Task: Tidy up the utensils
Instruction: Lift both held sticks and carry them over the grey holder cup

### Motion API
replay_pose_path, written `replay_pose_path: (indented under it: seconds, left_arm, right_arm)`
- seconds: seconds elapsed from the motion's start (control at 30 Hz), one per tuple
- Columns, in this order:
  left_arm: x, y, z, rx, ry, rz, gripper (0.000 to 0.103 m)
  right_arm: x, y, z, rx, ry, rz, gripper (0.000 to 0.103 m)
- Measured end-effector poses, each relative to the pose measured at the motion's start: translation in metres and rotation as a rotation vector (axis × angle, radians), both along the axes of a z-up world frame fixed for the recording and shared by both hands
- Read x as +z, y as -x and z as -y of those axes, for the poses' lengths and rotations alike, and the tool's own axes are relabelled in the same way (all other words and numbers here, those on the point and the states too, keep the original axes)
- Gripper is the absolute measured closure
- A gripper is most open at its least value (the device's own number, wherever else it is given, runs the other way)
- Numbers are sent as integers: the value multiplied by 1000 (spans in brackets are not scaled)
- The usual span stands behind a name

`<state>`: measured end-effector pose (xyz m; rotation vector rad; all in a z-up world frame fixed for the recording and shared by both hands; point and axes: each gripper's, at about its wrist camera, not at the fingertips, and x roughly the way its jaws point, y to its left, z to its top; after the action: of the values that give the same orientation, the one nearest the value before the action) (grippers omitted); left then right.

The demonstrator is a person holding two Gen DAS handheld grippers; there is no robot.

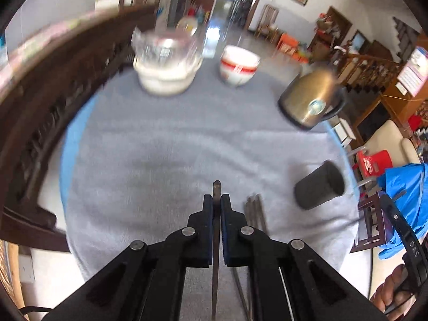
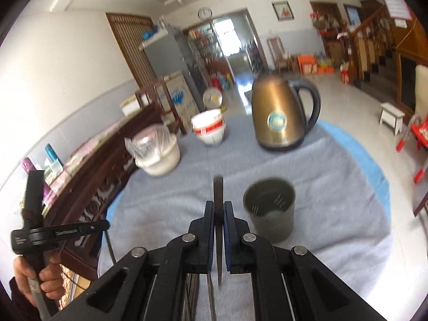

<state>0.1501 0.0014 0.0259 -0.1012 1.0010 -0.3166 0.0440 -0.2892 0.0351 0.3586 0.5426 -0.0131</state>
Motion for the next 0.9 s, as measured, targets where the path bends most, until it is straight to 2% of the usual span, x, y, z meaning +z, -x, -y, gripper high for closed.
replay_pose_path:
  seconds: [0.3,0.47,0.57,0.73,0.9]
  left_arm:
    - [72,11,35,-67,-6,173,97]
    - [122,10,73,-115,23,296,97]
    - [140,8,95,-143,52,335,97]
    - [151,-4,137,-190,119,341,97]
    - [139,-7,170,-214,162,331,97]
  right_arm:
    - [41,15,25,-73,-19,120,97]
    - [67,16,47,-124,-30,175,97]
    - [80,12,59,-156,-30,202,97]
    - [95,6,78,-211,-18,239,97]
    - [85,-8,90,-243,1,211,97]
